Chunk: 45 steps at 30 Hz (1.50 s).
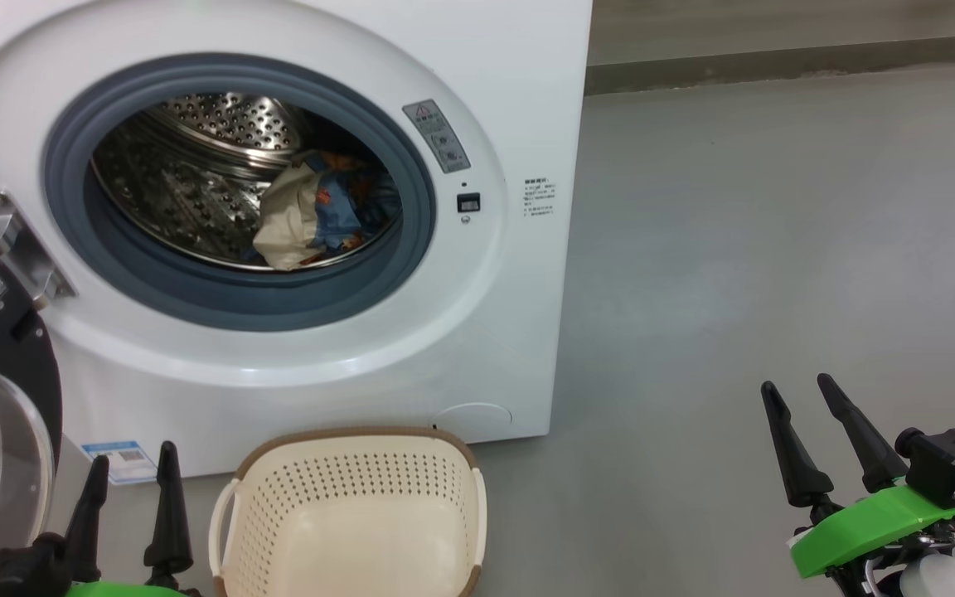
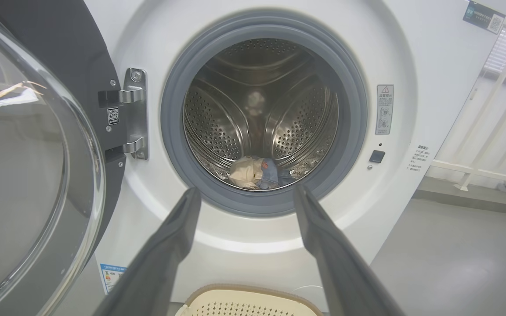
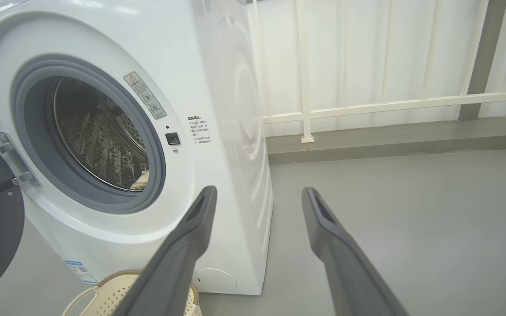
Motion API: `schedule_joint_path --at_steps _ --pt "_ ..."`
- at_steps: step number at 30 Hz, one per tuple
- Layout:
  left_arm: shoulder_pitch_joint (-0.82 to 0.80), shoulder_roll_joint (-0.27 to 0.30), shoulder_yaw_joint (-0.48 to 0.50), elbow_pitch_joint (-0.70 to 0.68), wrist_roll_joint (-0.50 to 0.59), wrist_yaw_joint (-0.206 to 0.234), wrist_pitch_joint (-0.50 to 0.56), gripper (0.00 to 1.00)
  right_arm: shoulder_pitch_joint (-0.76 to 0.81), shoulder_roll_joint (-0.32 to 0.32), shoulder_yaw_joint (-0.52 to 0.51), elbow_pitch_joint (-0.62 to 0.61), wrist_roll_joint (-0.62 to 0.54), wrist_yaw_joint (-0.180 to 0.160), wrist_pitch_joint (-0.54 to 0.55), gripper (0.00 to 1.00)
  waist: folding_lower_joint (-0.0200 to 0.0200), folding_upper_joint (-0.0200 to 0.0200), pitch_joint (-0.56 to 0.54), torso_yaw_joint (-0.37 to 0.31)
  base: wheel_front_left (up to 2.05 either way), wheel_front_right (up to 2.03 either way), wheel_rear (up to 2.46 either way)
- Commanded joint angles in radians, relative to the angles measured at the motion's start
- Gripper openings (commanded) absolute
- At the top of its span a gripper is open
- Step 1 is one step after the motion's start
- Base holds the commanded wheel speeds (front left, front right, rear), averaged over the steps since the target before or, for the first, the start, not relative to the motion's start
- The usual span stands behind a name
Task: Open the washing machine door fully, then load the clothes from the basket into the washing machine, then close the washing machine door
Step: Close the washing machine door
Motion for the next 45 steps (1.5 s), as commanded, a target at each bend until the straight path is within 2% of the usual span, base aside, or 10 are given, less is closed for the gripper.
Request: schedule_joint_path --at_steps 1,16,45 --pt "-0.014 0.015 0.035 -0.033 -0.005 -0.002 -0.006 1.0 -0.009 -0.021 0.016 -0.019 -0.01 0.007 -0.008 1.0 -0.0001 -0.0001 -0.001 0.0 -1.88 1.88 0.0" --pt "-0.013 0.018 0.031 -0.037 -0.005 -0.002 -0.006 1.0 -0.008 -0.021 0.013 -0.019 -0.01 0.007 -0.008 1.0 -0.0001 -0.0001 -0.002 -0.002 -1.54 1.54 0.0" --pt "-0.005 0.018 0.028 -0.03 0.005 -0.002 -0.006 1.0 -0.001 -0.026 0.015 -0.02 -0.011 0.007 -0.008 1.0 -0.0001 -0.0001 -0.011 0.001 -0.05 0.05 0.0"
